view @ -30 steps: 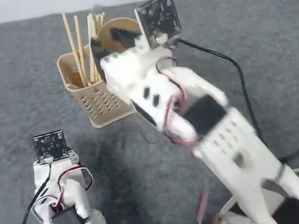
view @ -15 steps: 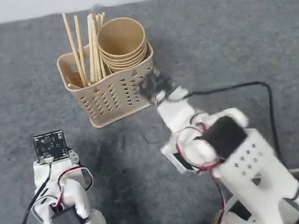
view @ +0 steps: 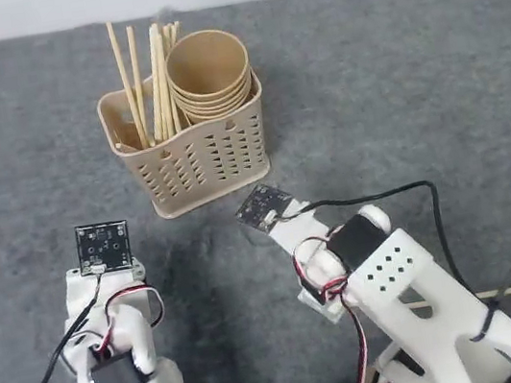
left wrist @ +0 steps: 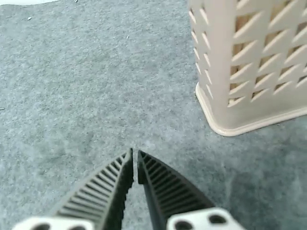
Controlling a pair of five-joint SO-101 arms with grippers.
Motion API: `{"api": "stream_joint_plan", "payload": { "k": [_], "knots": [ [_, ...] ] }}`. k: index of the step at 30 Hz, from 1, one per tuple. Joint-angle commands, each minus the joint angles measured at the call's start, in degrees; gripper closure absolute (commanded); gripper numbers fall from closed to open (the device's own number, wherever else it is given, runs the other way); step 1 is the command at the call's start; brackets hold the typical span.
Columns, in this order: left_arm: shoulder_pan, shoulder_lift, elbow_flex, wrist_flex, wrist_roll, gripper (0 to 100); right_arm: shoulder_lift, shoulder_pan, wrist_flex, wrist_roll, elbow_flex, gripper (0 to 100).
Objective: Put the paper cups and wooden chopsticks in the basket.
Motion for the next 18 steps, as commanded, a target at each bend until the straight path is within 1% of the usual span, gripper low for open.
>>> {"api": "stream_joint_plan", "payload": {
  "k": [1, 3, 5, 6, 7, 10, 12, 15, 16, 18],
  "knots": [
    [0.5, 0.4, -0.1, 0.1, -0.5, 99, -1.5, 4.5, -12.9, 1.1, 7.9, 91.5],
    [0.4, 0.4, -0.1, 0.2, -0.5, 99, -1.5, 7.1, -15.7, 1.3, 11.3, 99.4],
    [0.3, 0.4, -0.1, 0.3, -0.6, 99, -1.5, 11.0, -13.4, 1.8, 11.3, 97.6],
    [0.3, 0.4, -0.1, 0.3, -0.7, 99, -1.5, 13.3, -11.7, 3.3, 10.9, 97.9],
    [0.3, 0.4, -0.1, 0.3, -0.7, 99, -1.5, 15.3, -9.5, 6.9, 10.0, 99.1],
    [0.3, 0.4, -0.1, 0.3, -0.8, 99, -1.5, 21.8, 0.7, 25.3, 8.0, 98.4],
    [0.3, 0.4, -0.1, 0.3, -0.8, 99, -1.5, 27.9, 6.1, 36.3, 7.0, 98.1],
    [0.3, 0.4, -0.1, 0.3, -0.8, 99, -1.5, 39.5, 6.5, 45.7, 6.6, 98.1],
    [0.3, 0.4, -0.1, 0.3, -0.8, 99, -1.5, 43.1, 6.4, 49.9, 6.4, 97.8],
    [0.3, 0.4, -0.1, 0.3, -0.8, 99, -1.5, 50.2, 6.5, 59.0, 6.4, 94.1]
  ]
}}
